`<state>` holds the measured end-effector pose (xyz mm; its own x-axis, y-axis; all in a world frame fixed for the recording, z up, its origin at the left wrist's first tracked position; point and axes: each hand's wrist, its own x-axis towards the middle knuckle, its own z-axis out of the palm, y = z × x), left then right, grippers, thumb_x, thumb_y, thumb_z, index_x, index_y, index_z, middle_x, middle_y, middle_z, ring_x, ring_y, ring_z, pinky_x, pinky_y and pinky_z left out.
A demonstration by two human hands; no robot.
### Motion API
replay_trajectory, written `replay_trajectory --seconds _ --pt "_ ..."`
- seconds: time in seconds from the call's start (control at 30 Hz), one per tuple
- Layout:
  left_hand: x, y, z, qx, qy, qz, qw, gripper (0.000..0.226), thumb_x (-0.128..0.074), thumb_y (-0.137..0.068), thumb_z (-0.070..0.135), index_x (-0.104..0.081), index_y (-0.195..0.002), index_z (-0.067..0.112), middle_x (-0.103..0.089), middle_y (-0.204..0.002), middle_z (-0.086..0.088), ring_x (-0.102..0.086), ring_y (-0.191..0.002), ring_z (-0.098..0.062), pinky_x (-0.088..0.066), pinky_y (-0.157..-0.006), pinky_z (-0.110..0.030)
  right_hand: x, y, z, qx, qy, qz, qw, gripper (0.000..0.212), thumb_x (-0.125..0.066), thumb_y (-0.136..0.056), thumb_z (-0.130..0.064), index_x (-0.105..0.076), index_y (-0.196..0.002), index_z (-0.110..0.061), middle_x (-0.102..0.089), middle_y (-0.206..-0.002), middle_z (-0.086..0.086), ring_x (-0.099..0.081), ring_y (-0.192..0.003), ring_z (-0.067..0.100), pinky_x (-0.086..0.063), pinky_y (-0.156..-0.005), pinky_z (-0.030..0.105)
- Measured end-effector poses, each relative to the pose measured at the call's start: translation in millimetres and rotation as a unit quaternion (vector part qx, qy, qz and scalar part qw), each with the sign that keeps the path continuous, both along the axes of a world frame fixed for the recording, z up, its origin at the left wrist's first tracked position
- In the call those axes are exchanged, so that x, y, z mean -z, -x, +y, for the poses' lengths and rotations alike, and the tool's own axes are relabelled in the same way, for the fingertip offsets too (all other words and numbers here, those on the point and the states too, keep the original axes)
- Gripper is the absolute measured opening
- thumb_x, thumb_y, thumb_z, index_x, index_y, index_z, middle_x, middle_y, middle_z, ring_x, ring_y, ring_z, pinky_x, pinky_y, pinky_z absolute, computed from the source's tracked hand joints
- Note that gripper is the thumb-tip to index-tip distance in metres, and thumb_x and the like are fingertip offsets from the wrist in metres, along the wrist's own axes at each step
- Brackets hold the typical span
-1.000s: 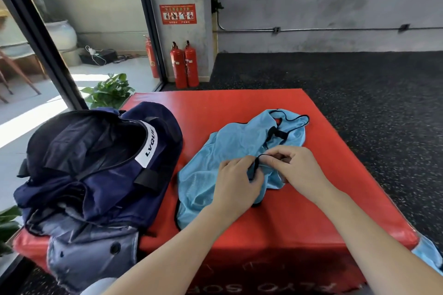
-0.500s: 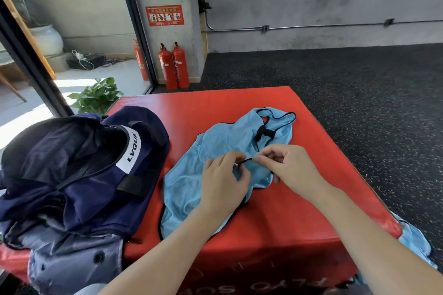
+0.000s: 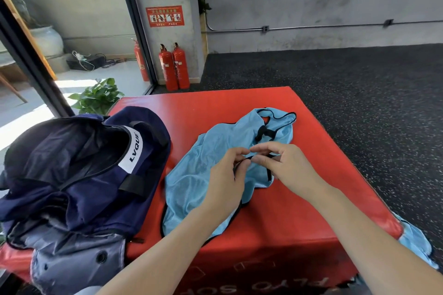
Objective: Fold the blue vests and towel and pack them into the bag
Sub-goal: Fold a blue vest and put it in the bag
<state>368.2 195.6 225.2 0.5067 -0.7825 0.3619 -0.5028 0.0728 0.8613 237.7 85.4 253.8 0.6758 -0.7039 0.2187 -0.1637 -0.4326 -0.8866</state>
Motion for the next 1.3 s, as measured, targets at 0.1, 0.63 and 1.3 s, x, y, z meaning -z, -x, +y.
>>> replay_trajectory --seconds 0.1,0.63,1.3 --pt "0.5 -3.4 2.4 0.005 0.001 -0.013 1.000 0.014 -0.067 -0.095 0.013 -0.066 -0.103 0.024 -0.070 -0.091 0.020 -0.066 -0.092 0.001 -0.048 -0.081 -0.012 0.0 -0.1 0.3 -0.001 0.021 0.024 1.000 0.011 -0.072 -0.093 -0.024 -0.076 -0.096 -0.034 -0.075 -0.090 -0.011 -0.068 -0.077 0.024 -0.054 -0.075 0.035" --pt "-80.7 -140.0 17.7 -0.161 -0.186 -0.260 0.934 0.026 -0.053 -0.088 0.018 -0.071 -0.101 0.031 -0.073 -0.095 0.001 -0.064 -0.088 -0.027 -0.051 -0.072 -0.037 -95.3 18.9 -62.9 0.127 0.096 0.023 0.987 0.013 -0.059 -0.099 -0.008 -0.068 -0.090 -0.012 -0.074 -0.091 0.007 -0.073 -0.068 0.007 -0.055 -0.050 0.022" --pt "-324.7 -155.5 -8.2 -0.214 0.022 -0.304 0.928 0.036 -0.044 -0.092 0.003 -0.074 -0.103 0.019 -0.071 -0.098 -0.008 -0.068 -0.070 -0.021 -0.057 -0.065 -0.033 -266.1 59.5 -104.6 0.244 0.278 -0.028 0.929 0.010 -0.059 -0.101 -0.022 -0.068 -0.102 -0.017 -0.065 -0.095 -0.001 -0.059 -0.089 0.016 -0.040 -0.079 0.029"
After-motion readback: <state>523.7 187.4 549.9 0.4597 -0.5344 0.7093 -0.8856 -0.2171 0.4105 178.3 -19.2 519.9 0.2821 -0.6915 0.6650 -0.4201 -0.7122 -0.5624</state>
